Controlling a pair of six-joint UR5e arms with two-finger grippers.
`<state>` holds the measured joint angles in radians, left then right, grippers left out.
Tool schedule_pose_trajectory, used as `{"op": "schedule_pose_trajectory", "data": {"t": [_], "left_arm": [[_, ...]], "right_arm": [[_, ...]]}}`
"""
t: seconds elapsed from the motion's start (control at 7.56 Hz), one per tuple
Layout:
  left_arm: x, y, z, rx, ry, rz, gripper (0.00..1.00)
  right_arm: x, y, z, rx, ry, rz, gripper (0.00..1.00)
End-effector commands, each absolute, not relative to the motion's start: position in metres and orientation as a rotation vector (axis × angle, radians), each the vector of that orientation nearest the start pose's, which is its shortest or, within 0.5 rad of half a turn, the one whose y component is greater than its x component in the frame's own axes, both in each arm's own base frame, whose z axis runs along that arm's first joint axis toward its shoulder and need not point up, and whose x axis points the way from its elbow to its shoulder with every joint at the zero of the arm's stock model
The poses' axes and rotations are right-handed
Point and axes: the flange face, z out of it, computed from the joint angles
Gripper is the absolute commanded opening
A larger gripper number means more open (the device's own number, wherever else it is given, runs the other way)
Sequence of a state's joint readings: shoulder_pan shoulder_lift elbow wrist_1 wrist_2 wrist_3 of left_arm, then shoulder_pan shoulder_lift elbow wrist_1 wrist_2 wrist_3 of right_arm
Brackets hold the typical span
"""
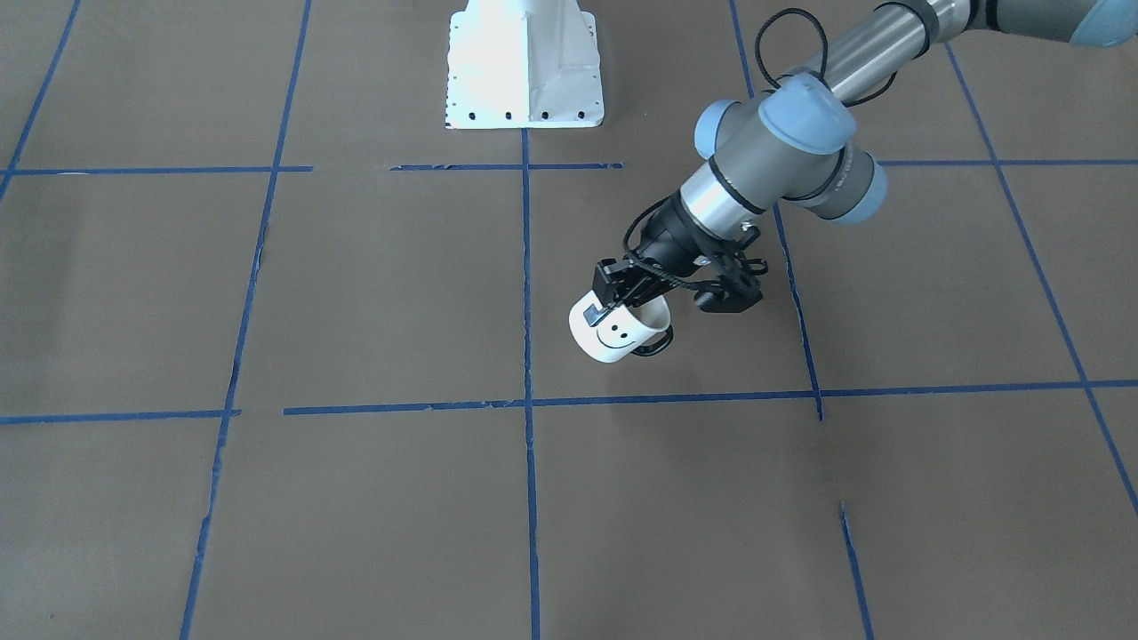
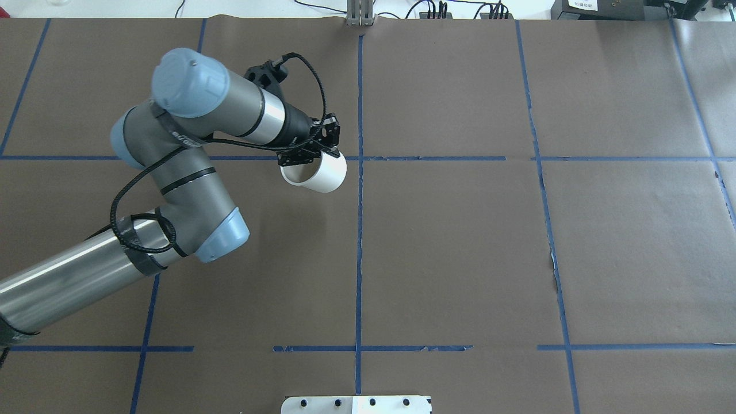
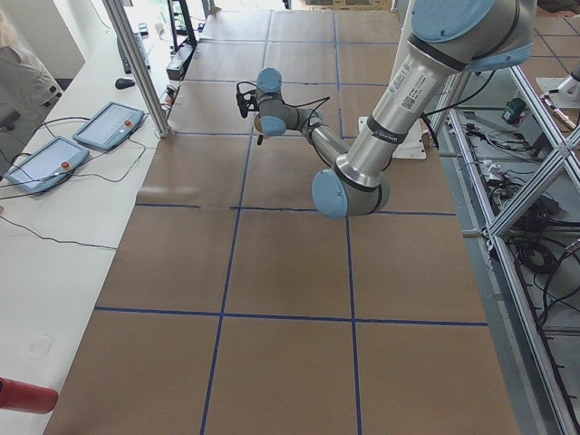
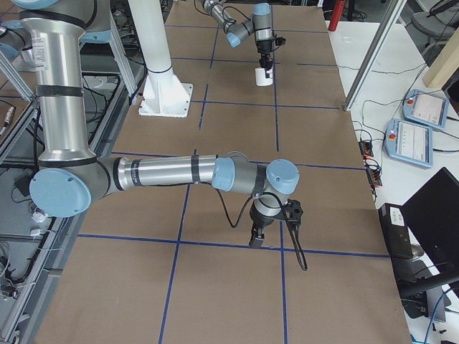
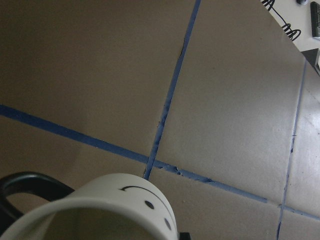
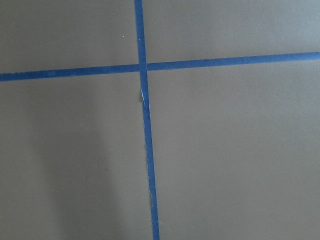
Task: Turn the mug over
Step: 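Lift the mug with the left gripper and swing it toward the table center, then rotate the mug upright and lower it onto the table with the left gripper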
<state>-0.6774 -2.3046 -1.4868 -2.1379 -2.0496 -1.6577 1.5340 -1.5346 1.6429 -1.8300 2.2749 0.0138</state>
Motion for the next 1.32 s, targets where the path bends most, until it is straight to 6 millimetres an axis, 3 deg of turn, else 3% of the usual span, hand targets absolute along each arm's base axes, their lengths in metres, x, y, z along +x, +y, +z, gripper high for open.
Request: {"op": "schedule_pose_trajectory", "data": {"t": [0.0, 0.13, 0.26, 0.66, 0.79, 0.93, 1.06, 1.19], "left_arm": [[0.554, -0.496, 0.132, -0.128, 1.051, -0.316, 0.00], [0.580, -0.503, 0.125, -0.141, 0.972, -0.336, 0.00], [0.610, -0.503, 0.131, -0.110, 0.903, -0.358, 0.00], [0.632, -0.492, 0.148, -0.098, 0.861, -0.356, 0.00], [0.632, -0.491, 0.148, -0.097, 0.860, -0.355, 0.74], [0.630, -0.488, 0.144, -0.096, 0.871, -0.351, 1.00], [0.620, -0.485, 0.138, -0.079, 0.894, -0.330, 1.00], [0.588, -0.472, 0.134, -0.021, 0.917, -0.230, 1.00]], "right_arm": [[0.051, -0.495, 0.635, -0.162, -0.699, 0.031, 1.00], [0.051, -0.495, 0.635, -0.162, -0.699, 0.031, 1.00], [0.051, -0.495, 0.635, -0.162, -0.699, 0.031, 1.00], [0.051, -0.495, 0.635, -0.162, -0.699, 0.031, 1.00], [0.051, -0.495, 0.635, -0.162, -0.699, 0.031, 1.00], [0.051, -0.495, 0.635, -0.162, -0.699, 0.031, 1.00], [0.051, -0.495, 0.635, -0.162, -0.699, 0.031, 1.00], [0.051, -0.495, 0.635, -0.162, -0.699, 0.031, 1.00]]}}
